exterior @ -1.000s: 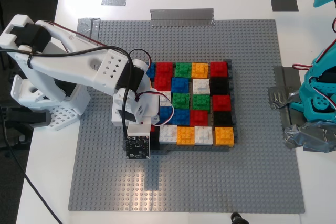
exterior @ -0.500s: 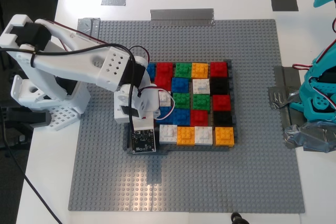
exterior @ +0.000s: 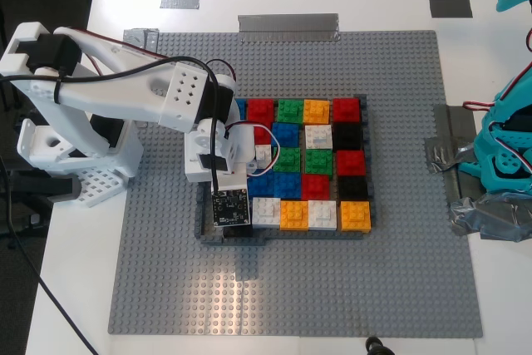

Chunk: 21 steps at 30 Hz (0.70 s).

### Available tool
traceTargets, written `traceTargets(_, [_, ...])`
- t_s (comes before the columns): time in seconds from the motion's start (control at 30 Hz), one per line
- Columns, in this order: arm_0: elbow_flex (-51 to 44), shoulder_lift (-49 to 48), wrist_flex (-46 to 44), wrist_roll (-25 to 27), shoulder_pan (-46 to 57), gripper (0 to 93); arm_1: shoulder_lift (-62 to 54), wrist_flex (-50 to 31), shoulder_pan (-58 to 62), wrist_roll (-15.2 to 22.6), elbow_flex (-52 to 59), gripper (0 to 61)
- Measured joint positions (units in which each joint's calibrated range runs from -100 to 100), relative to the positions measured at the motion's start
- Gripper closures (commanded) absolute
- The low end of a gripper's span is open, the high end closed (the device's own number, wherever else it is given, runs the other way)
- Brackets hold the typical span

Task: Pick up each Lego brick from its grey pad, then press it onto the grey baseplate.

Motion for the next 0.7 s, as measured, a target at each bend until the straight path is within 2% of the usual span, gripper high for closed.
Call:
traceTargets(0.33, [0.0, 0.0, 0.0, 0.0, 0.0, 92.7, 0.0, 0.0, -0.5, 1.4, 1.1, 48.0])
traceTargets(0.5, [0.0, 0.0, 0.0, 0.0, 0.0, 92.7, -0.1, 0.0, 0.2, 1.9, 1.4, 39.2])
traceTargets(0.7, [0.0, 0.0, 0.0, 0.0, 0.0, 92.7, -1.0, 2.4, 0.5, 1.7, 0.5, 35.5])
